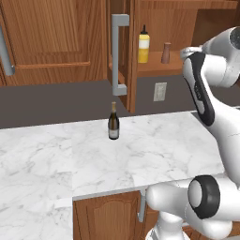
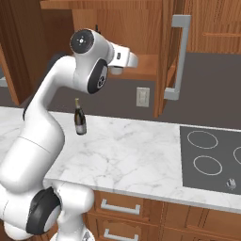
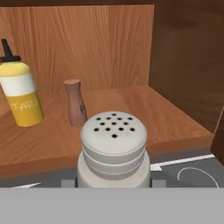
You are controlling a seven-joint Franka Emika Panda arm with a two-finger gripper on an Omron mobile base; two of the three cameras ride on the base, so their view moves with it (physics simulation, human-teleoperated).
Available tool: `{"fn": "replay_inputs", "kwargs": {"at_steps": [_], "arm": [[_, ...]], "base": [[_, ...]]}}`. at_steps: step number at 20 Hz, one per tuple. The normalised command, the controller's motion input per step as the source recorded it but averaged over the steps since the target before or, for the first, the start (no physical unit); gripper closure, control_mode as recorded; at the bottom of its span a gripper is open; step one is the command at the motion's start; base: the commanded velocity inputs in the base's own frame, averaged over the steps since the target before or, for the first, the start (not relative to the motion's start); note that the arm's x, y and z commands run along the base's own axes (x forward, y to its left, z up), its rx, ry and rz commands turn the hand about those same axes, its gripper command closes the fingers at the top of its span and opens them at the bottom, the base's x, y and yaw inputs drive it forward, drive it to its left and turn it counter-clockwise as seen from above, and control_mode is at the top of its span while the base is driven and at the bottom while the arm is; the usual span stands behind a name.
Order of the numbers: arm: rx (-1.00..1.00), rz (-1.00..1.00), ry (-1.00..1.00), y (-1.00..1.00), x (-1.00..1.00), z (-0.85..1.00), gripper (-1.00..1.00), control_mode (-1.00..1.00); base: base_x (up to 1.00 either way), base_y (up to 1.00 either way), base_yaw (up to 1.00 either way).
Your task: There are various items on the counter. Only move the condiments/shakers into the cabinet.
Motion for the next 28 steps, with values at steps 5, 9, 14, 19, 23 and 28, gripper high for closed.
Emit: {"fn": "replay_inputs", "kwargs": {"at_steps": [5, 9, 14, 19, 23, 28], "arm": [[0.00, 0.00, 0.00, 0.00, 0.41, -0.08, 1.00, -1.00], [0.00, 0.00, 0.00, 0.00, 0.38, -0.19, 1.00, -1.00], [0.00, 0.00, 0.00, 0.00, 0.31, -0.23, 1.00, -1.00], [0.00, 0.00, 0.00, -0.03, 0.33, -0.07, 1.00, -1.00], [0.00, 0.00, 0.00, -0.07, 0.33, 0.00, 1.00, -1.00], [0.00, 0.00, 0.00, -0.12, 0.28, 0.00, 1.00, -1.00]], "base": [[0.00, 0.00, 0.00], [0.00, 0.00, 0.00], [0.00, 0.00, 0.00], [0.00, 0.00, 0.00], [0.00, 0.00, 0.00], [0.00, 0.00, 0.00]]}}
